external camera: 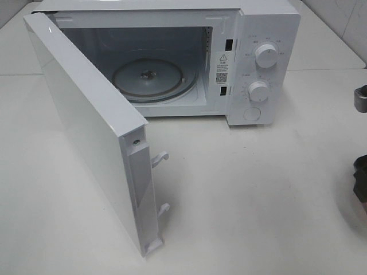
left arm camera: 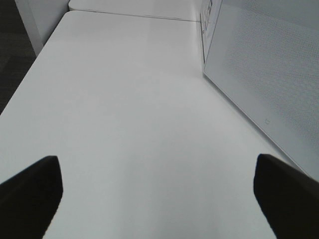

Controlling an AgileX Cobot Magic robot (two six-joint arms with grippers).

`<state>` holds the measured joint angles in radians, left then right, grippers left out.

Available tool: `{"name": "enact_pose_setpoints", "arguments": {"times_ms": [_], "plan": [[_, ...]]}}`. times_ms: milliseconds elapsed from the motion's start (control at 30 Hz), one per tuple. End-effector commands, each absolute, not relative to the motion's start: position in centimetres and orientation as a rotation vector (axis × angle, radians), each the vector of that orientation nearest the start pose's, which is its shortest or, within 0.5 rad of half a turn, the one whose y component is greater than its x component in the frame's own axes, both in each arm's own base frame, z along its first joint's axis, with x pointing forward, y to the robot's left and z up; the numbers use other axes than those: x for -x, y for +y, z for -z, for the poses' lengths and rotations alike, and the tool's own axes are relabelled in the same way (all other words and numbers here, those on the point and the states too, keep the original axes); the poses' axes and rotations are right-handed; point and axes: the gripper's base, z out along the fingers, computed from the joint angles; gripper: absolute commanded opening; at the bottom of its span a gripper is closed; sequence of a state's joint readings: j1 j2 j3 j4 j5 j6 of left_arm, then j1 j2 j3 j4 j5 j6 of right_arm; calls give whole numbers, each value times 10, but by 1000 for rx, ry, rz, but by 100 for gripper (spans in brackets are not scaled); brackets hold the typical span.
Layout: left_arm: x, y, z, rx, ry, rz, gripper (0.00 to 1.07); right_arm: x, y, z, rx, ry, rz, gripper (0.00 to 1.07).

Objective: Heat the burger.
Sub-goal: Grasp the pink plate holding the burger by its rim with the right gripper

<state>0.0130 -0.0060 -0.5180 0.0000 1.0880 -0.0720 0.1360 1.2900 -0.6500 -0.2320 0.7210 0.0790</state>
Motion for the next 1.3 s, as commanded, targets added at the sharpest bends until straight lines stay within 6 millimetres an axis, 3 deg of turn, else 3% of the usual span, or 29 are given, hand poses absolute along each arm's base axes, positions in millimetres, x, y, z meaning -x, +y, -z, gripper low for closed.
{"name": "enact_pose_setpoints", "arguments": {"times_ms": [33, 400, 833, 1233, 1300], "plan": [[11, 0, -282, 84, 2015, 39, 97, -218, 14, -194, 312, 2821, 205, 87], [11, 0, -282, 84, 2015, 39, 97, -238, -2, -160, 210, 2870, 191, 84], [11, 0, -282, 84, 2015, 39, 97, -248, 0, -122, 240, 2945, 166, 82], [11, 0, -282, 84, 2015, 39, 97, -251, 0, -108, 283, 2969, 178, 79], [11, 0, -282, 84, 2015, 39, 97, -251, 0, -108, 280, 2967, 178, 74]]}}
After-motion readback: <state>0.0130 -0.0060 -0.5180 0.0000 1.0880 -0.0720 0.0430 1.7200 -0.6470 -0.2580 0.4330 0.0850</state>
